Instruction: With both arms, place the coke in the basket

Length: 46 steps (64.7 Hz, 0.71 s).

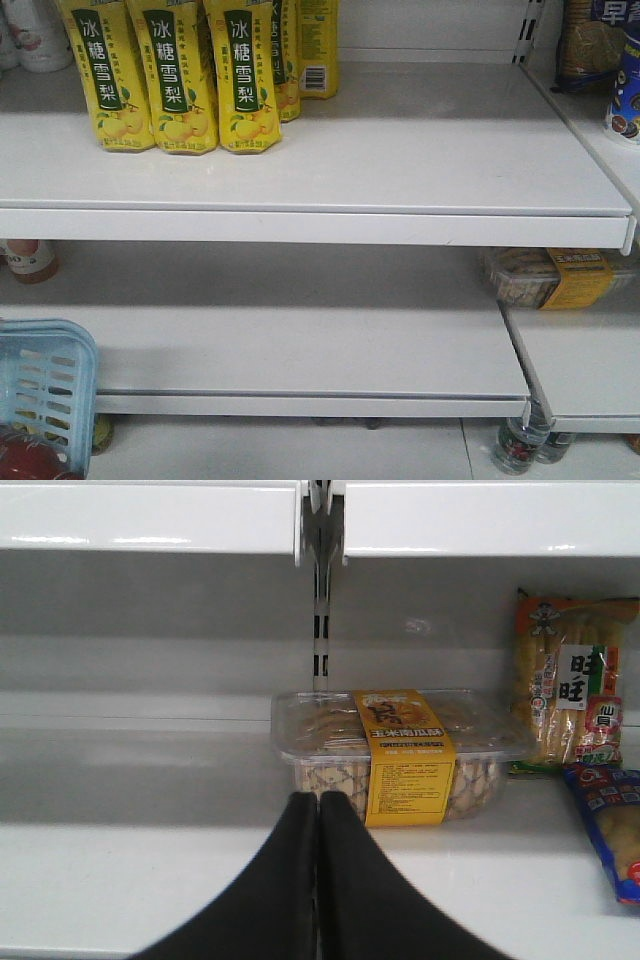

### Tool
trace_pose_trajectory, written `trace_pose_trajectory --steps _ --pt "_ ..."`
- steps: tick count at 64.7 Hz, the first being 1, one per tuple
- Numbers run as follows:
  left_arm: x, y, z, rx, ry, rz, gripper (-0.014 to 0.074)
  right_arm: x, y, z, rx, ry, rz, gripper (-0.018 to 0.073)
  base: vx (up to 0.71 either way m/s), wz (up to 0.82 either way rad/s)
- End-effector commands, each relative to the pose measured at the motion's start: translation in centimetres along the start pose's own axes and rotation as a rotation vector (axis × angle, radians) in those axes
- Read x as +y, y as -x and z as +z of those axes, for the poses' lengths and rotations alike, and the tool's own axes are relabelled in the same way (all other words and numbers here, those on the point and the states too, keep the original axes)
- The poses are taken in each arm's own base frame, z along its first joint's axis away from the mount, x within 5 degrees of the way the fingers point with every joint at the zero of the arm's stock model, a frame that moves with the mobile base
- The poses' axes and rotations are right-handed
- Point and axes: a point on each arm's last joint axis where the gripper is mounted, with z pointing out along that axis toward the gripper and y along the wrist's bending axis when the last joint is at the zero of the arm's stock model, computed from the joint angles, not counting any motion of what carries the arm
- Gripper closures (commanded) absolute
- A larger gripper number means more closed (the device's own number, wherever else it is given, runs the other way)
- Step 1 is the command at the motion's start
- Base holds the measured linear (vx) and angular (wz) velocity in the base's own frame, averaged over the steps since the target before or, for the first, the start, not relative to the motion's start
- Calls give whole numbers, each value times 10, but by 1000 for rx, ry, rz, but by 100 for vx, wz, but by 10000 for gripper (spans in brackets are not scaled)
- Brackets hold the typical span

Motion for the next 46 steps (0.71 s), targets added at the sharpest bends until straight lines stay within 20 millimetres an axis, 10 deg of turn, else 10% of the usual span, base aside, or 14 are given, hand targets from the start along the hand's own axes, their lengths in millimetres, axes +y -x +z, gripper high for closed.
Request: trace_pose_trajectory --steps 1,46 --pt "-2 17 -3 -194 -24 43 603 0 5 -1 -91 5 2 568 0 0" --pt "-2 17 -3 -194 -24 43 603 0 4 -1 -87 5 2 568 0 0"
